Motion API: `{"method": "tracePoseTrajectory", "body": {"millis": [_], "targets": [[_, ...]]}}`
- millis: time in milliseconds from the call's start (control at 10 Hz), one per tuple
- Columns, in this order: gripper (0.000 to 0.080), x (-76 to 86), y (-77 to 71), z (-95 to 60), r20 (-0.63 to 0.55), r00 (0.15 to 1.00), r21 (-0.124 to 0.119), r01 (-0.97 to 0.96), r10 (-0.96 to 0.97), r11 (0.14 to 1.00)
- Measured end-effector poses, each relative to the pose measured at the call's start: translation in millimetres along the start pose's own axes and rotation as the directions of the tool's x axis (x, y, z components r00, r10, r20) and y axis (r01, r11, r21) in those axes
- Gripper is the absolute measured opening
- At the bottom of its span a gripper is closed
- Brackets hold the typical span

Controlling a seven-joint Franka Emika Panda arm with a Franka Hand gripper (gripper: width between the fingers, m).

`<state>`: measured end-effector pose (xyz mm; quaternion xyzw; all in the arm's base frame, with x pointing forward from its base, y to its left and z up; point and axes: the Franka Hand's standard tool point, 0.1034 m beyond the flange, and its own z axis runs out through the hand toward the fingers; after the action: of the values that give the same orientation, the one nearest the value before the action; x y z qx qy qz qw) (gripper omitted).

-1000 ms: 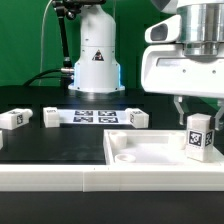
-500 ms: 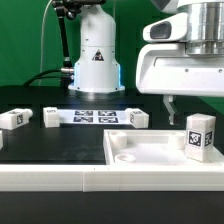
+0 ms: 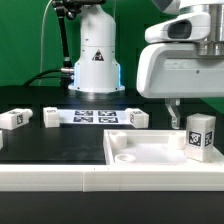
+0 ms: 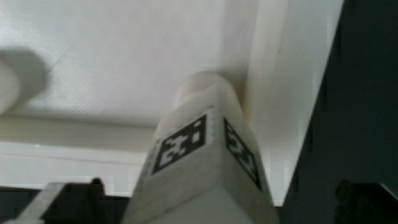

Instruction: Assemble one leg

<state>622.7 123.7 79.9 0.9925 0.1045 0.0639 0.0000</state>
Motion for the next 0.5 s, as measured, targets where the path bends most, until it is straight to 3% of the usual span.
{"method": "tracePoseTrajectory", "body": {"millis": [500], "targets": [[0.0621,1.0,2.1,-0.3,-0.004,0.980,-0.008,0.197,-0.197,0.980]]}}
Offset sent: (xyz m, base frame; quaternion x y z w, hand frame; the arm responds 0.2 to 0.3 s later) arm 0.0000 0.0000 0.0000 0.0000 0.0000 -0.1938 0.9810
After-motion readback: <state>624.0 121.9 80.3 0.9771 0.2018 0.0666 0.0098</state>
